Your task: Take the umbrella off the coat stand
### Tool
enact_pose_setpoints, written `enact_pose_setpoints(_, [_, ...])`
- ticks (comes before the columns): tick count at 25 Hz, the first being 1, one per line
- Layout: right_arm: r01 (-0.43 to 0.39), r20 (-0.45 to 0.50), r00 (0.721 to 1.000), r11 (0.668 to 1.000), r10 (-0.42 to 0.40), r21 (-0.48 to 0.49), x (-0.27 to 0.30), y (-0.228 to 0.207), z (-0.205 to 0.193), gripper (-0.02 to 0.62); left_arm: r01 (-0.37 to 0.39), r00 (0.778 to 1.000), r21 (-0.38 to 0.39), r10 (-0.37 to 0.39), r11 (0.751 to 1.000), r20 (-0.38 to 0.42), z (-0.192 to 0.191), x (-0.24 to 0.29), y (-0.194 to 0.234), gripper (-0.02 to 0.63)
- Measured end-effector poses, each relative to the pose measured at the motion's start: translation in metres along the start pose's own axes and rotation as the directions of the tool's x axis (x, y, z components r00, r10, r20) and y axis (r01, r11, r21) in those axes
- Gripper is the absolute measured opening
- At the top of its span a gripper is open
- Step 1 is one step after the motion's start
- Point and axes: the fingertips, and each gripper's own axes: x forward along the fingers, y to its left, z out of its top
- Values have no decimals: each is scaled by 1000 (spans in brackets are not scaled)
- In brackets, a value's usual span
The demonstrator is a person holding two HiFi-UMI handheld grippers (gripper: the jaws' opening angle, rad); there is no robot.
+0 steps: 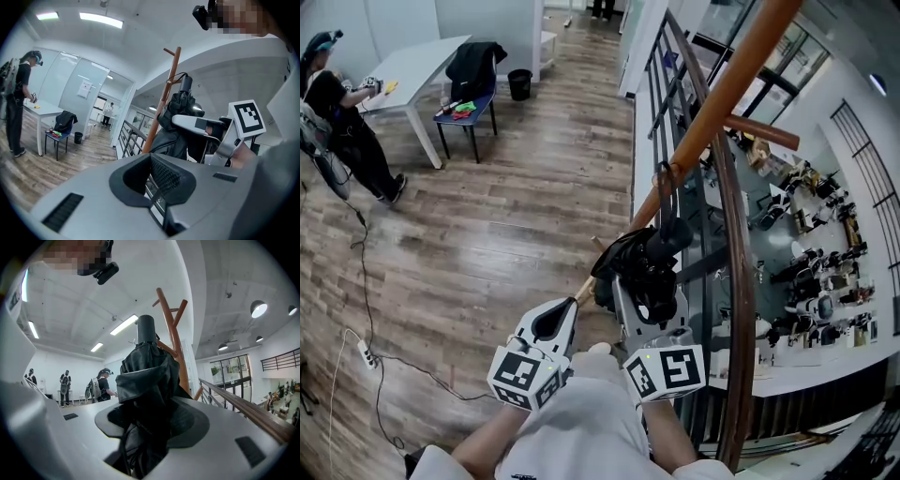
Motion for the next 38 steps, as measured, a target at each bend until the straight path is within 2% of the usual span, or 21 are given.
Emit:
enact_pose_setpoints(7, [-44,18,999,999,44,-5,-9,13,20,239,-15,1000,-19,16,1000,20,22,-11,2,20])
enact_pose_setpoints(15, [-26,21,999,1000,26,2,-19,6,24,238,-29,999,-18,29,999,25,33,-21,20,20])
enact_pose_setpoints(24, [26,-6,1000,999,-26,30,-48,-22,2,238,-24,1000,-18,24,1000,11,24,-21,26,20])
enact_pose_setpoints(38, [87,-48,995,996,-87,0,-93,-45,-45,239,5,999,-9,-4,1000,41,19,-10,18,20])
